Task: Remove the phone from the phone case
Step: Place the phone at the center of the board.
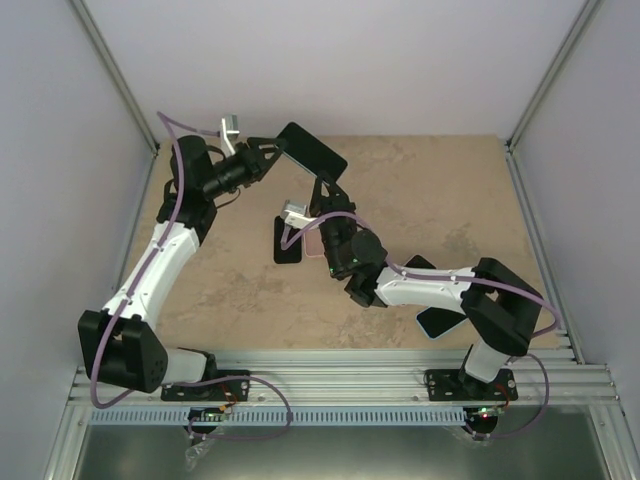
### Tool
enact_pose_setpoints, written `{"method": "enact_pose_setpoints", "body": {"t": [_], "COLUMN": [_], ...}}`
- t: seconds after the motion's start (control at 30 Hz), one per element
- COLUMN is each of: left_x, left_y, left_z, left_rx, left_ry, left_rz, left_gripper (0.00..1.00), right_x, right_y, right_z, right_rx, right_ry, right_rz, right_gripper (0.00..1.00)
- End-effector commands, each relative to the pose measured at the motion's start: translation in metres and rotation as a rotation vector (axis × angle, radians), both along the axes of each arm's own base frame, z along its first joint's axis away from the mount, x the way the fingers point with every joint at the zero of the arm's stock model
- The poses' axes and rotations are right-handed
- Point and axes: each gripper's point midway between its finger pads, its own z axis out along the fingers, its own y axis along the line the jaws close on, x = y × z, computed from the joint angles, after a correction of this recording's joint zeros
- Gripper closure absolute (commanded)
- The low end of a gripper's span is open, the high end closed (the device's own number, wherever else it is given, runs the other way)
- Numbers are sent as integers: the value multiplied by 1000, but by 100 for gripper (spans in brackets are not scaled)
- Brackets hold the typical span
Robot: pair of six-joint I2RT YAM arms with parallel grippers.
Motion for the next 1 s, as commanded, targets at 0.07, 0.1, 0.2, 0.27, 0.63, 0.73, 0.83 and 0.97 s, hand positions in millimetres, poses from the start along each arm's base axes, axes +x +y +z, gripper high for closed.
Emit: {"method": "enact_pose_setpoints", "body": {"t": [0.07, 0.1, 0.2, 0.27, 0.63, 0.73, 0.83, 0.97], "left_x": [-10, -10, -13, -16, -21, -20, -19, -20], "left_y": [-2, -2, -3, -5, -7, -8, -9, -10], "left_z": [6, 5, 8, 10, 13, 12, 11, 12], "left_rx": [-13, -13, -26, -38, -58, -59, -58, -55], "left_ry": [-38, -37, -43, -51, -64, -60, -60, -67], "left_rz": [-22, -24, -37, -53, -78, -77, -78, -79], "left_gripper": [69, 73, 83, 89, 78, 74, 75, 81], "right_x": [-21, -22, -23, -22, -24, -25, -25, -27], "right_y": [-9, -9, -7, -6, -6, -6, -5, -1], "right_z": [38, 39, 38, 36, 37, 38, 37, 35], "right_rx": [109, 109, 106, 107, 117, 119, 119, 122], "right_ry": [-145, -150, -151, -146, -144, -145, -145, -140], "right_rz": [9, 10, 11, 10, 15, 17, 19, 27], "right_gripper": [100, 100, 100, 99, 99, 100, 100, 100]}}
